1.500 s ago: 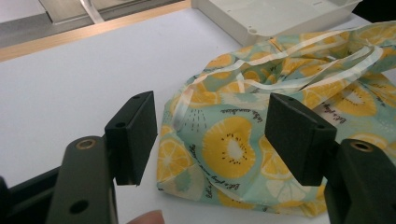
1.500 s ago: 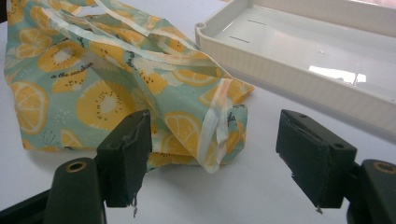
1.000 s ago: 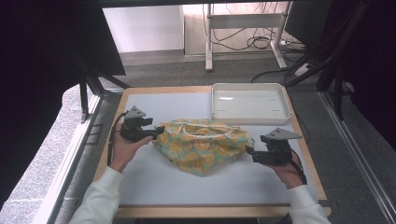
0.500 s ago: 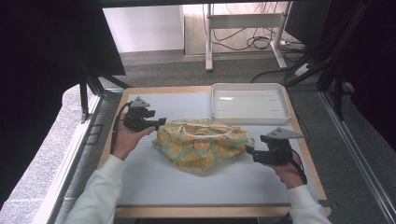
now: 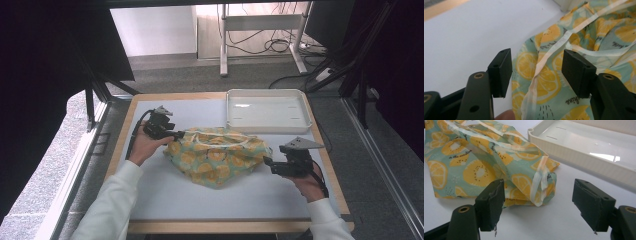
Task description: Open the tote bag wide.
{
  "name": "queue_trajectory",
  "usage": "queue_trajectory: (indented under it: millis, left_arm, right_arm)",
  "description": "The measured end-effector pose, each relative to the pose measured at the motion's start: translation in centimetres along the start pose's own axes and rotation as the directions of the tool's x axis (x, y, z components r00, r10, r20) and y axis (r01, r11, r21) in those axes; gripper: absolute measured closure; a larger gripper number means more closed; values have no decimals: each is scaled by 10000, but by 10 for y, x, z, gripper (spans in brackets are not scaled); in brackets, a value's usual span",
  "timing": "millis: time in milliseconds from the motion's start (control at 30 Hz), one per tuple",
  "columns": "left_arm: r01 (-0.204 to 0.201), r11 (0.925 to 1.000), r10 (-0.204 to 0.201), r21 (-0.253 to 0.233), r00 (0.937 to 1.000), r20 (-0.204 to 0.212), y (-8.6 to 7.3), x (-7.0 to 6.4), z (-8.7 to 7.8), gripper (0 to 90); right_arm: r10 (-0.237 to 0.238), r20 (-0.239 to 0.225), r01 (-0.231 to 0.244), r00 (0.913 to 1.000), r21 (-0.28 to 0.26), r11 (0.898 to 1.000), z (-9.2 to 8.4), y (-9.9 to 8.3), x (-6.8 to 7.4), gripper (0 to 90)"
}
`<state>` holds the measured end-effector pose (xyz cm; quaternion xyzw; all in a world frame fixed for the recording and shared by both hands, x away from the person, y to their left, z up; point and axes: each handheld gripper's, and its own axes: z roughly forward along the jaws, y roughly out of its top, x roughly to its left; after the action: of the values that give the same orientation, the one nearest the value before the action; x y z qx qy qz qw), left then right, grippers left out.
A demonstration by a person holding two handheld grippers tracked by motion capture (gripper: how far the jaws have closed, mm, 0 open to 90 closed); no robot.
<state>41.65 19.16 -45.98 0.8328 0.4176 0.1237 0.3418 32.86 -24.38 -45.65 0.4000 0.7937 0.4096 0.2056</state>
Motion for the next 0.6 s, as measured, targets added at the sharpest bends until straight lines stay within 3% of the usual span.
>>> queue_trajectory:
  millis: [67,167,333,433,600]
  left_arm:
    - [31,9999,-31,111,10000,30,-1,1,2,457]
    - [323,9988,-338,377,9986,396,-9,3,11,577]
    - [61,9980,-82,624,9994,330,-15,1,17,776]
    - [16,9991,-27,434,9997,238,-18,-1,16,856]
    - [-76,9999,80,-79,9983,582,-23,-5,8,888]
  right_arm:
    - [0,65,0,10000,-22,10000,0,0,0,260]
    - [-43,160,45,9999,-152,9999,-1,0,0,260]
    - [-33,195,36,9998,-131,9999,-1,0,0,258]
    - [-38,218,40,9998,-109,9999,0,-1,-1,257]
    - [-48,276,52,9996,-135,9999,-1,0,-1,256]
